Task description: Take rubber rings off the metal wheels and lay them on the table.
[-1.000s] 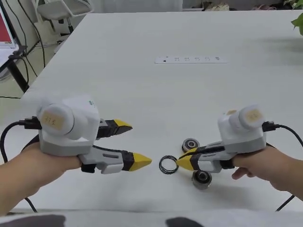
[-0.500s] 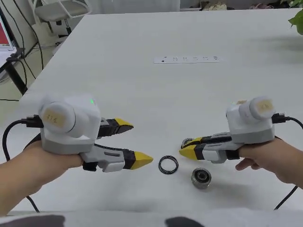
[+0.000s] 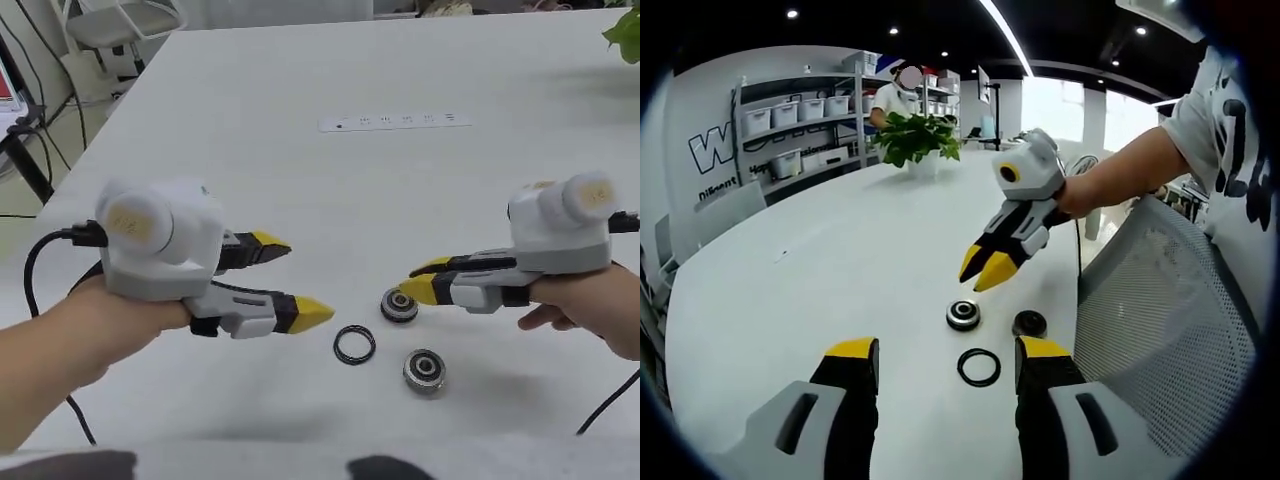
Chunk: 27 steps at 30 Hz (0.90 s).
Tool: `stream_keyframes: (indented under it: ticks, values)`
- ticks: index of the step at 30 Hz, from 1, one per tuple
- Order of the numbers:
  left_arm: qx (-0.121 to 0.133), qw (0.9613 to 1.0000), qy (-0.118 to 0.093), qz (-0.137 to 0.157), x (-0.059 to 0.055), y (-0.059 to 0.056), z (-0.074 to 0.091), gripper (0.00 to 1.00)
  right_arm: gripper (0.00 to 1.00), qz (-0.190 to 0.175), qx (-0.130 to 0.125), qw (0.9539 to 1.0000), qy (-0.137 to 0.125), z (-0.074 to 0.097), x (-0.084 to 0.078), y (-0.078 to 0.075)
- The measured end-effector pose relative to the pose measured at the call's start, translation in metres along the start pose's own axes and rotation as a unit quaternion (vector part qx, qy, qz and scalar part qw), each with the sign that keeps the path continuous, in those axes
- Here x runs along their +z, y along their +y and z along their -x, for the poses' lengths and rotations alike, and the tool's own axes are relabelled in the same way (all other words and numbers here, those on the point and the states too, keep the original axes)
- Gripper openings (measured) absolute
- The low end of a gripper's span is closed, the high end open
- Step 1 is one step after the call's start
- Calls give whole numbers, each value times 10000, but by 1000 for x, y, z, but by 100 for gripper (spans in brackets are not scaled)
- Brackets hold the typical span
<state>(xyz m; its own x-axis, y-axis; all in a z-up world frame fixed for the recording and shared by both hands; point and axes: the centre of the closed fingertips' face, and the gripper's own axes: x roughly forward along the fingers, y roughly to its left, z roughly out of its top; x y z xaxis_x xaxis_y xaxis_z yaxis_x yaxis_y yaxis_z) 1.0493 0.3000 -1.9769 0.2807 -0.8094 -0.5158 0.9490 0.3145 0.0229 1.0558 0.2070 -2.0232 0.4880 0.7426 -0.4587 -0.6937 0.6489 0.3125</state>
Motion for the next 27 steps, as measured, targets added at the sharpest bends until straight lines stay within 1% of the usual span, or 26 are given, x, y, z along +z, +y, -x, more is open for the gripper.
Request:
stream_keyframes:
  ticks: [3,7,13,19,24,27]
  values:
    - [-19,10000,23,-20,1,3,-6,52,17,0,-54,10000,-13,3,-1,-4]
    - [-52,10000,2,66,4,5,-13,52,17,1,-121,9999,-7,5,-4,-9]
    - [-90,9999,48,101,4,9,-26,51,19,33,-190,9998,41,9,-12,-15]
    - [-164,9998,101,88,6,7,-37,50,20,162,-189,9996,118,10,-20,-18]
    - [-226,9996,148,62,6,4,-45,50,22,370,-119,9990,234,6,-27,-14]
    - [-274,9995,154,93,6,2,-49,50,22,473,-85,9984,304,3,-31,-13]
